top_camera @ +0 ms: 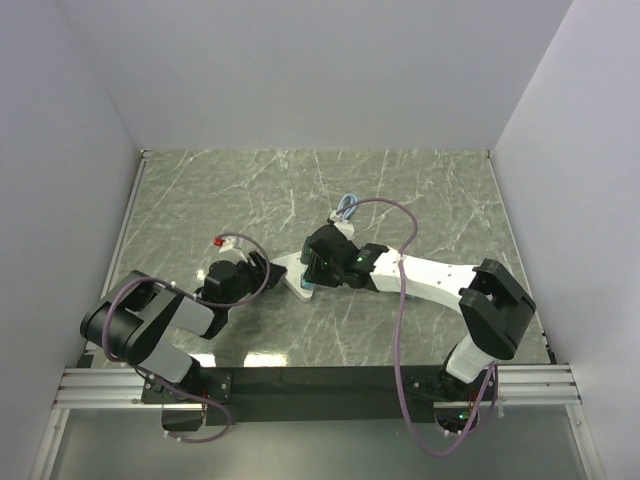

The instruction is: Insert the plug

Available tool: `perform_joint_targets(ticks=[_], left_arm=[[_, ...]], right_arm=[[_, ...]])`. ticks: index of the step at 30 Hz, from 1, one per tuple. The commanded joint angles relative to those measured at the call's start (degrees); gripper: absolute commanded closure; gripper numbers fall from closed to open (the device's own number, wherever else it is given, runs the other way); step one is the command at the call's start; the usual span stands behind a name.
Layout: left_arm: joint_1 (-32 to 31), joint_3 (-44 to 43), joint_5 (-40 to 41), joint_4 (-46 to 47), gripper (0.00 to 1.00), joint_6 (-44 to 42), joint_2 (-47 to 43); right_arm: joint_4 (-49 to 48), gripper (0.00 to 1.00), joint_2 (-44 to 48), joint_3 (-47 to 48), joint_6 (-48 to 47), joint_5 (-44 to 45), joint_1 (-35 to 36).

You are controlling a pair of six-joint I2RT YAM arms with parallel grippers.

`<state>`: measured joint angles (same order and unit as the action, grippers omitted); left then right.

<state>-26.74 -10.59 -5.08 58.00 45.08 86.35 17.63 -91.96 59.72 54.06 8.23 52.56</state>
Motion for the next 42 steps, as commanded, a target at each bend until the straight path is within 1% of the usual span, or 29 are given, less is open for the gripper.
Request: perform_joint_targets(ticks=[1, 5, 8, 9, 11, 12, 14, 15, 18, 21, 23, 25, 26, 27, 28, 29, 33, 35, 42], left_arm=[[0.0, -1.5, -2.6, 4.7, 0.44, -0.1, 1.1], [-0.1, -1.4, -3.3, 6.0, 0.47, 0.2, 2.3], [-0.1, -0.7, -3.5, 7.9, 0.55, 0.3, 2.8], [0.0, -0.6, -3.6, 8.7, 0.59, 0.4, 2.8], [-0.2, -0.1, -4.1, 9.6, 0.64, 0.5, 3.0], [-0.2, 0.0, -4.1, 10.0, 0.71, 0.8, 3.1], [-0.7, 0.3, -4.3, 11.0, 0.76, 0.9, 3.4], [-0.9, 0.5, -4.4, 11.3, 0.80, 1.0, 3.6], [-1.8, 0.4, -4.5, 12.0, 0.85, 1.1, 4.4], [-2.1, 0.7, -4.1, 12.4, 0.86, 1.2, 4.4], [-2.1, 0.7, -2.5, 10.5, 0.86, 0.8, 2.9], [-2.1, 0.5, -1.3, 8.7, 0.76, -0.2, 1.5], [-2.1, 0.5, -0.7, 7.5, 0.68, -0.3, 0.0], [-2.1, 0.5, 0.3, 7.0, 0.48, -0.6, -0.7], [-2.1, 0.3, 0.7, 6.6, 0.42, -0.8, -1.3], [-2.1, 0.3, 1.0, 6.0, 0.33, -1.0, -2.2], [-2.0, -0.4, 3.1, 5.8, 0.26, -1.9, -2.6], [-2.0, -1.1, 3.4, 5.5, 0.25, -2.1, -1.8], [-1.6, -5.0, 2.0, 7.0, 0.25, -1.0, 5.0]], right_arm=[[2.0, 1.00, -0.8, 2.3, 1.1, 2.8, 0.6], [4.2, 1.00, -2.1, 3.9, 1.9, 3.3, 1.2], [5.4, 1.00, -3.0, 4.3, 3.1, 4.2, 1.8], [5.4, 1.00, -3.0, 4.3, 3.4, 4.3, 1.8], [5.4, 1.00, -2.9, 4.3, 3.9, 5.0, 2.0], [5.7, 1.00, -3.0, 4.4, 4.5, 5.3, 2.2], [6.5, 1.00, -3.0, 4.7, 5.4, 7.0, 2.7], [6.5, 1.00, -2.6, 4.5, 5.6, 7.2, 2.9], [6.4, 1.00, -2.2, 3.6, 6.8, 8.4, 3.2], [6.5, 1.00, -0.8, 2.6, 7.5, 9.4, 3.3], [6.3, 1.00, 1.1, 1.5, 7.7, 10.7, 3.4], [7.3, 1.00, 2.0, 1.1, 7.8, 11.5, 3.3], [7.9, 1.00, 2.4, 0.9, 7.9, 11.8, 3.3], [8.3, 1.00, 2.5, 0.8, 8.0, 12.6, 3.3], [8.6, 1.00, 2.7, 0.0, 8.0, 12.7, 3.3], [8.6, 1.00, 3.2, -0.5, 8.0, 12.9, 3.2], [8.9, 1.00, 6.0, -2.3, 7.6, 14.0, 3.3], [8.5, 1.00, 8.9, -3.9, 7.0, 14.5, 3.3], [7.9, 1.00, 16.3, -7.7, 5.7, 15.8, 3.2]])
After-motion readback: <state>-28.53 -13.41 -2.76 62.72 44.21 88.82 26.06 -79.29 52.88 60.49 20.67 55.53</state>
